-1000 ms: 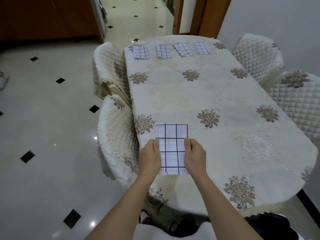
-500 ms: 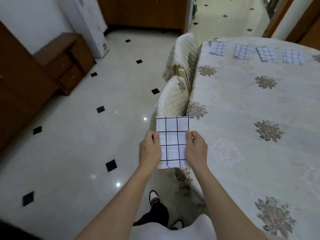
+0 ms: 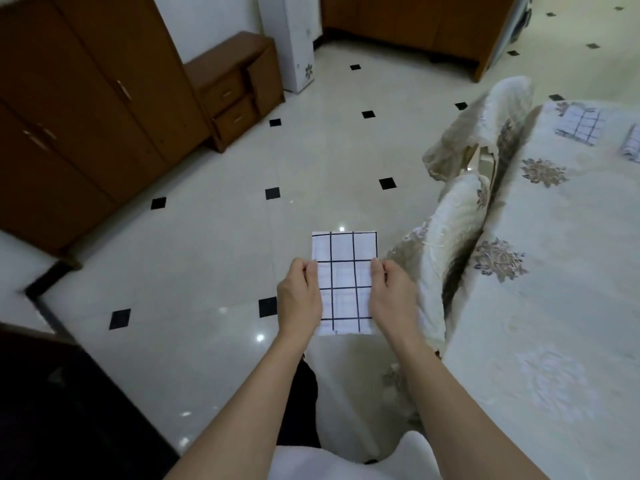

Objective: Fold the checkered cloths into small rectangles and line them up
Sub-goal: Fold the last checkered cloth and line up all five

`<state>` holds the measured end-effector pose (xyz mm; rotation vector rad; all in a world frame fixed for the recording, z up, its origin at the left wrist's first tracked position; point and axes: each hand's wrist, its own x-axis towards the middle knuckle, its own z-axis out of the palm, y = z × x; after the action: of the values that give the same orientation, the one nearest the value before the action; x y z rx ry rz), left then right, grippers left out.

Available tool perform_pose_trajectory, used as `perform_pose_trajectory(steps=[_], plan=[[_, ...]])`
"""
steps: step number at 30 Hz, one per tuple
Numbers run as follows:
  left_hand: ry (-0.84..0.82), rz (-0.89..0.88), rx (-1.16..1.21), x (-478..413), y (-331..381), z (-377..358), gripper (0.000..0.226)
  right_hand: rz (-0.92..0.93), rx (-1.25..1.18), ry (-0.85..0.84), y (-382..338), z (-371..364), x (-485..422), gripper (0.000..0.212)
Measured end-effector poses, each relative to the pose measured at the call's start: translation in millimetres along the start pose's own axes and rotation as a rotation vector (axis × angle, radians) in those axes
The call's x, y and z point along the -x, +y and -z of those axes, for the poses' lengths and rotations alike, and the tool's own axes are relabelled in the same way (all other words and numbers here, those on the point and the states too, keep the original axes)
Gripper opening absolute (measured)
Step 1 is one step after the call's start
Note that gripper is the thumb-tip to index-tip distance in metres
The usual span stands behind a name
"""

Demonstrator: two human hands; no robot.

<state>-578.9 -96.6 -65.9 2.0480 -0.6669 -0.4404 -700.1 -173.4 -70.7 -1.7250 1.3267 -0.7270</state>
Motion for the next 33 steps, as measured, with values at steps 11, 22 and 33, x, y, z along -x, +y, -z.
perform_pose_trajectory(steps=[11,22,33], plan=[[-0.001,-0.054,-0.002,-205.0,-19.5,20.2,0.03,-0.056,0.102,-0.016,-64.5,-127.0,-153.1,0.039],[-0.123,-0.135,-0.024,-362.2,1.2,27.2,0.029,-0.128,0.111,0.099,-113.6,-195.7,-266.7,0.04],[-0.16,-0.117,-0.048,-492.4,30.6,-24.7,0.03,-0.167,0.059,0.111,-121.1,-225.9,-398.5,0.04]])
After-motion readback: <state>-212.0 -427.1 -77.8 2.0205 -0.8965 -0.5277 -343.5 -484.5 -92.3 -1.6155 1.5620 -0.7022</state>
